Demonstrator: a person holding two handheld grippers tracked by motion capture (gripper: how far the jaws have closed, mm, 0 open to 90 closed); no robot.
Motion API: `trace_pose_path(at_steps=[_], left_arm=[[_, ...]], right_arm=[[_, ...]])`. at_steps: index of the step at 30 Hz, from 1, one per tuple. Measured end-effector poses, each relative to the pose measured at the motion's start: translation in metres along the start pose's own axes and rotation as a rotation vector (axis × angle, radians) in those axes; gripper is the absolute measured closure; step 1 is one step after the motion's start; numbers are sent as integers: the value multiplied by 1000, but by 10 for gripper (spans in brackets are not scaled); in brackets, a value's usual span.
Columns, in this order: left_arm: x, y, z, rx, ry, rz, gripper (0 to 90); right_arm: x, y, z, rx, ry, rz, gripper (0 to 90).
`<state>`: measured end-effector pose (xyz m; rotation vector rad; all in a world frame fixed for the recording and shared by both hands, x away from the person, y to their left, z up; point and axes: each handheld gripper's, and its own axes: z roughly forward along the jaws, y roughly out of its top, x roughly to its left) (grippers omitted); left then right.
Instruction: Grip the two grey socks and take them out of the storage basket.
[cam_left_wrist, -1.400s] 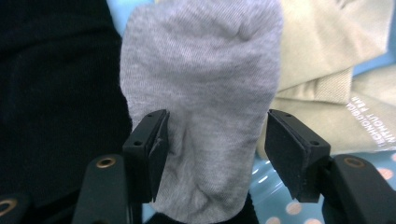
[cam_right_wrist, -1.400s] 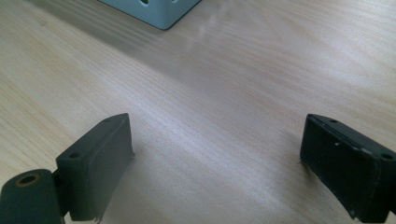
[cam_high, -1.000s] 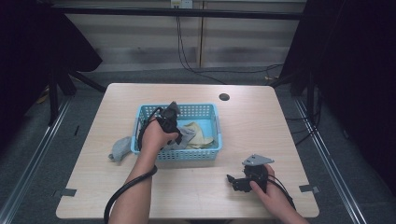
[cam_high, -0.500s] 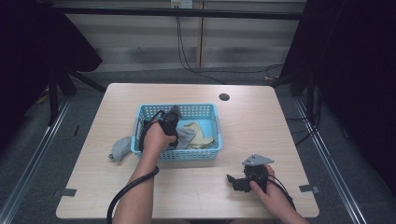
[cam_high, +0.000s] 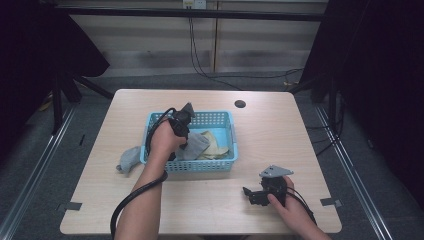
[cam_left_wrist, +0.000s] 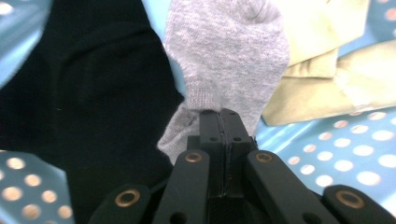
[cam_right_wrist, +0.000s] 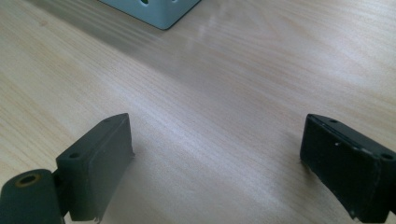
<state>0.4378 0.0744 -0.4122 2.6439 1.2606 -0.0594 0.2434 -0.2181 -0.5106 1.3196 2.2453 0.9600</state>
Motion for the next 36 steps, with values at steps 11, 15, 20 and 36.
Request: trace_pose_path(at_steps=[11,15,20,36], left_arm=[[-1,7,-38,-13,37,32,899],[-1,8,-55,-21,53,38,900],[0,9,-71,-26,59,33,900],[15,2,-139,-57,109,11,900]], right_arm=[[0,0,0,2,1,-5,88],[0,0,0,5,1,-4,88],[0,0,0,5,1,-5,88],[-1,0,0,7,3,-12,88]])
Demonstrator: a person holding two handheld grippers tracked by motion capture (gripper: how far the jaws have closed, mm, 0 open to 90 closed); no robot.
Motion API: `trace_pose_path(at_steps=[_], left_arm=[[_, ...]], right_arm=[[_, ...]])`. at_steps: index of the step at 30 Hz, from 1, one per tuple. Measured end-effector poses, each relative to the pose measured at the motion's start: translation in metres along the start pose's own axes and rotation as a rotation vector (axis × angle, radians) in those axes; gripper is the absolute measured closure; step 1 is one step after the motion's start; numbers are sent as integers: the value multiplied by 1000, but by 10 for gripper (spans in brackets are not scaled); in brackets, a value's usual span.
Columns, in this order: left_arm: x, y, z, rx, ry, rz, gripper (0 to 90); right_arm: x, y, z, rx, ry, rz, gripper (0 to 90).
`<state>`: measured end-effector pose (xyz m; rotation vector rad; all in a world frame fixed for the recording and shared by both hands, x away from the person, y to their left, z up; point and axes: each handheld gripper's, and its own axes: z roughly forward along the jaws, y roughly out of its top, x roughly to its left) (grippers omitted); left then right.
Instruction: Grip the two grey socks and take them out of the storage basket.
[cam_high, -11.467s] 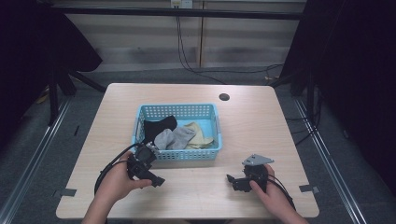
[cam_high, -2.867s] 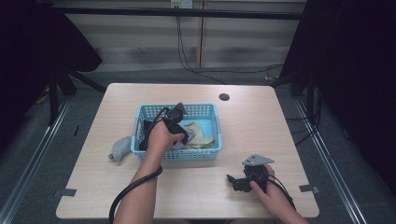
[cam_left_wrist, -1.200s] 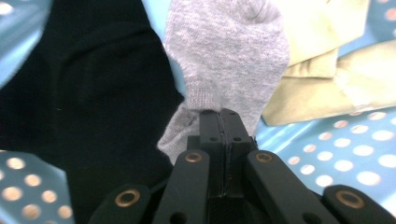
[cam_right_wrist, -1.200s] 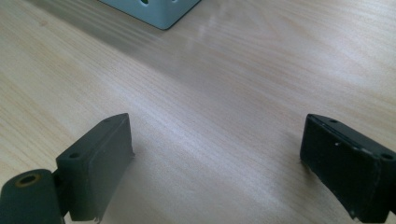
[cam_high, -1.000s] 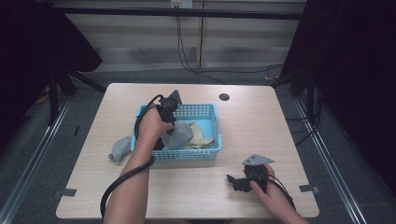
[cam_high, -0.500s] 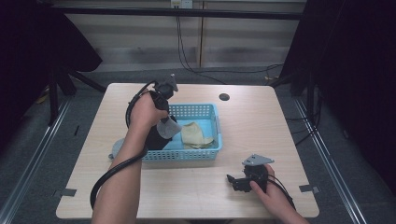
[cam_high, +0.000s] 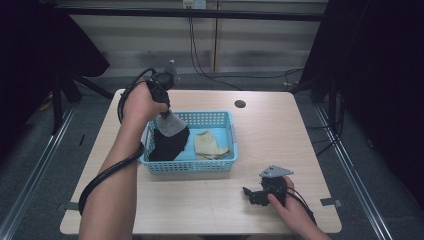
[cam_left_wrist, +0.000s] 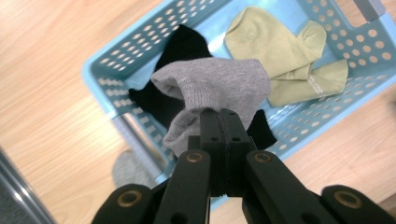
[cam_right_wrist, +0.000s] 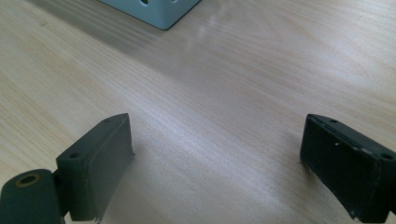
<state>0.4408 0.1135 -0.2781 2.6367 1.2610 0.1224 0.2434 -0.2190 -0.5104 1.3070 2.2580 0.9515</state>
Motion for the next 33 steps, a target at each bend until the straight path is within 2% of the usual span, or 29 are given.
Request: trace_pose_path(at_steps=[2,4,5,12,13,18,19,21,22,23,25,26,27,28,30,33], left_arm=[[5,-5,-12,-7,14,-13,900],[7,-6,-16,-6,18,-13,900],[10,-9,-23,-7,34,-17,900],[25,-24,-37,-11,32,-48,899],[31,-31,-39,-12,28,-66,899],[44,-46,-42,-12,25,-96,899],[51,-53,-43,-15,26,-113,899],[54,-57,-42,-16,25,-122,899],[57,-61,-42,-14,22,-141,899],[61,-65,-41,-15,25,-141,899],[69,-75,-39,-14,32,-170,899],[69,-75,-39,-14,32,-170,899],[75,-82,-38,-16,30,-194,898],[75,-82,-38,-16,30,-194,898],[84,-92,-34,-30,31,-235,898],[90,-99,-29,-25,35,-251,897]], right_arm=[[0,0,0,1,1,3,88],[0,0,0,1,1,2,88],[0,0,0,1,1,2,88],[0,0,0,1,1,2,88],[0,0,0,1,1,2,88],[0,0,0,0,0,5,88],[0,0,0,2,1,2,88],[0,0,0,1,0,5,88],[0,0,0,1,0,5,88],[0,0,0,-1,-1,2,88],[0,0,0,-1,-1,2,88],[0,0,0,-1,-1,2,88],[1,0,0,-5,-3,12,88],[1,0,0,-5,-3,12,88],[1,0,0,-3,-1,8,88],[1,0,0,-3,-1,8,88]])
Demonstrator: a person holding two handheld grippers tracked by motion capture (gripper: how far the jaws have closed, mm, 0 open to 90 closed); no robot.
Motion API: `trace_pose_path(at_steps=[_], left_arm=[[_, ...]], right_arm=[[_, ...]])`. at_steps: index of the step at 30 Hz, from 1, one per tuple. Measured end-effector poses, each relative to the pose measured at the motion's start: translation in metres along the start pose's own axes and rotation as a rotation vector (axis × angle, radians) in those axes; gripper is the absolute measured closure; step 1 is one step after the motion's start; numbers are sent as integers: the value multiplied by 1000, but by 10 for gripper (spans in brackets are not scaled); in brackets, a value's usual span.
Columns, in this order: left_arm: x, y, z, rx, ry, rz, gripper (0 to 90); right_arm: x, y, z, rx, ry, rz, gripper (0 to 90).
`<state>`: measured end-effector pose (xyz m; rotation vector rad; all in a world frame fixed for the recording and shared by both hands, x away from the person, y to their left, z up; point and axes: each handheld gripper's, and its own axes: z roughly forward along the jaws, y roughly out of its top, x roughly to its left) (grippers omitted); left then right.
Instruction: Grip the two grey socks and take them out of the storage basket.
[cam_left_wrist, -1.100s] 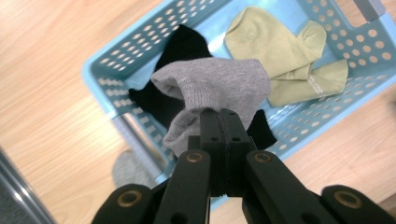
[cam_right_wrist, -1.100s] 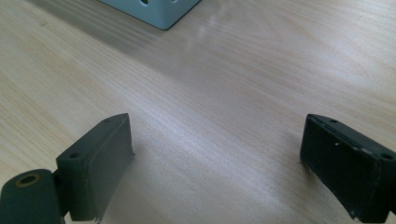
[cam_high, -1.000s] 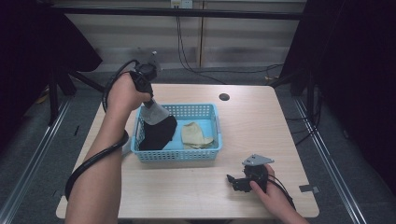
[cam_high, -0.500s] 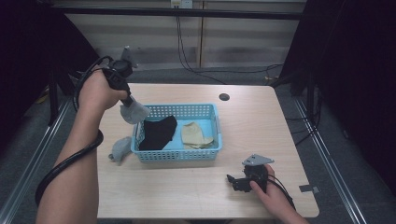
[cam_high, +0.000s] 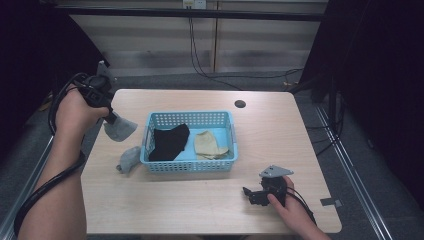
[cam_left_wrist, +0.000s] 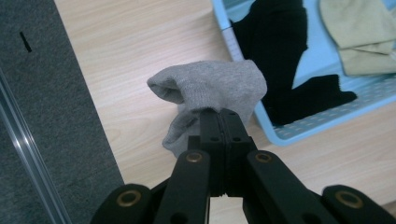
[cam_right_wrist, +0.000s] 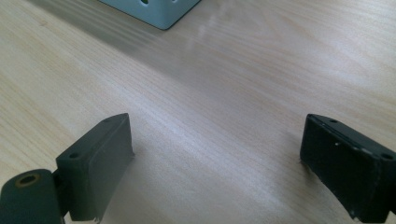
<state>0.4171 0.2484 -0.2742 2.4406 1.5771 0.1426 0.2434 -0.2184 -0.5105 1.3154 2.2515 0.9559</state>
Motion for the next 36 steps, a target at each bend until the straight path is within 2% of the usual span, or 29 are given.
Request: trace_pose_path(at_steps=[3,6,7,8,15,17,19,21,22,26,29,30,34,36], left_arm=[[7,-8,16,2,6,-25,896],[10,-12,31,12,1,-27,896],[10,-12,31,12,1,-27,895],[11,-14,40,1,0,-37,895],[13,-15,60,-25,9,-60,890],[13,-16,65,-58,37,-41,834],[13,-16,67,-80,58,-54,683],[12,-17,68,-81,54,-57,650],[12,-17,69,-75,26,-74,640],[9,-19,73,-60,-2,-86,586],[8,-21,74,-58,0,-83,557],[8,-23,75,-59,-12,-89,548],[5,-26,77,-52,-23,-82,501],[0,-30,81,-43,-25,-61,472]], right_arm=[[0,0,0,0,0,0,88],[0,0,0,0,0,0,88],[0,0,0,0,0,0,88],[0,0,0,0,0,0,88],[0,0,0,-2,0,0,88],[0,0,0,-2,0,0,88],[0,0,0,-2,0,0,88],[0,0,0,-2,0,0,88],[0,0,0,-2,0,0,88],[0,0,0,-2,0,1,88],[0,0,0,-2,0,0,88],[0,0,0,0,-1,0,88],[0,0,0,-2,0,0,88],[0,0,0,-2,0,1,88]])
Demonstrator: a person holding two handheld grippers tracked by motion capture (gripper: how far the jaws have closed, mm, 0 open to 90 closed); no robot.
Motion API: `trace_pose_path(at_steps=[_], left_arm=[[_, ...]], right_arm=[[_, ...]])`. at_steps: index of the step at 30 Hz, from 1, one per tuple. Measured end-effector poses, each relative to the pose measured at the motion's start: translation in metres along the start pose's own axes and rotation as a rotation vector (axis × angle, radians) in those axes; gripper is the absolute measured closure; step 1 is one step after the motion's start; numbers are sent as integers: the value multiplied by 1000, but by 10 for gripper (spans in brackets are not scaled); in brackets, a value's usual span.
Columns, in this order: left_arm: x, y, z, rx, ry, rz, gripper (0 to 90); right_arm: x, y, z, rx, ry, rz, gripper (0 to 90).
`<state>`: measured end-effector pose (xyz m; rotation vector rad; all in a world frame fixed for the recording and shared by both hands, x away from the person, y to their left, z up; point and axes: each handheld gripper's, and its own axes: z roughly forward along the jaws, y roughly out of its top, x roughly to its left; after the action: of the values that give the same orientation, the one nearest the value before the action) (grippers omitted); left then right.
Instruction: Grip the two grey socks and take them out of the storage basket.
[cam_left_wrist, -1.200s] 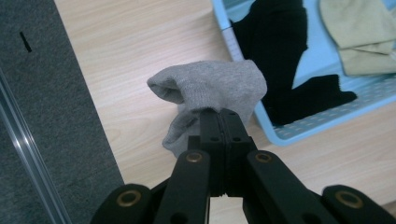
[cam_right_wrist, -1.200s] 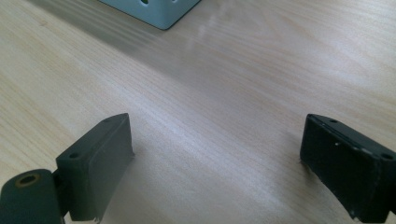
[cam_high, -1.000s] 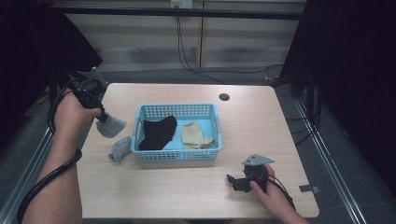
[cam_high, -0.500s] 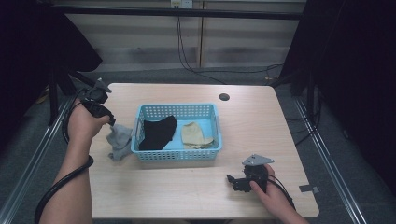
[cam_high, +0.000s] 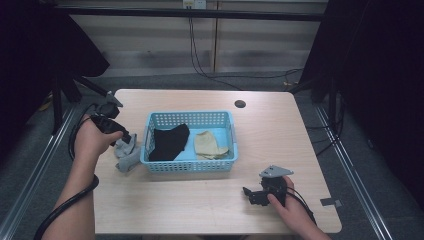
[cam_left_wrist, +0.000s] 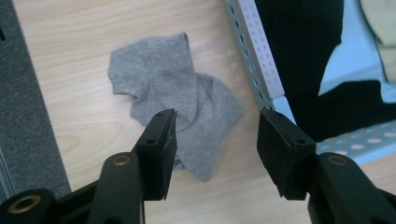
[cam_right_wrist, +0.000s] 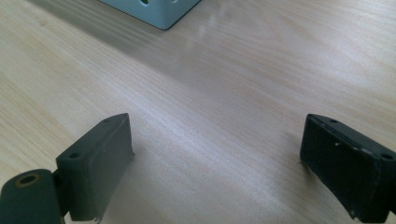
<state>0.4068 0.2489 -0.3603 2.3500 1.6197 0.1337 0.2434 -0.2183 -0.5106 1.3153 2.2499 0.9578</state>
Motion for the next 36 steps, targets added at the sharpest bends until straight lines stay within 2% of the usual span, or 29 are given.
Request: trace_pose_path(at_steps=[5,9,10,16,19,20,23,26,31,32,35,36], left_arm=[[-9,-9,5,4,-30,27,446],[-14,-14,7,9,-23,43,412],[-17,-18,8,2,-35,50,400],[-24,-33,14,-26,-57,51,344],[-27,-37,17,-25,-65,50,328],[-29,-41,20,-24,-65,64,319],[-32,-45,23,-24,-65,71,312],[-36,-53,27,-46,-84,91,305],[-42,-62,33,-59,-98,98,296],[-44,-65,36,-61,-103,119,296],[-49,-70,39,-70,-122,114,294],[-50,-71,40,-70,-126,123,294]], right_arm=[[0,0,0,1,0,3,88],[0,0,0,2,1,4,88],[0,0,0,2,1,4,88],[0,0,0,4,2,0,88],[0,0,0,5,1,-1,88],[0,0,0,4,1,0,88],[0,0,0,4,1,0,88],[0,0,0,4,1,0,88],[0,0,0,4,1,0,88],[0,0,0,3,1,0,88],[0,0,0,4,1,0,88],[0,0,0,4,1,0,88]])
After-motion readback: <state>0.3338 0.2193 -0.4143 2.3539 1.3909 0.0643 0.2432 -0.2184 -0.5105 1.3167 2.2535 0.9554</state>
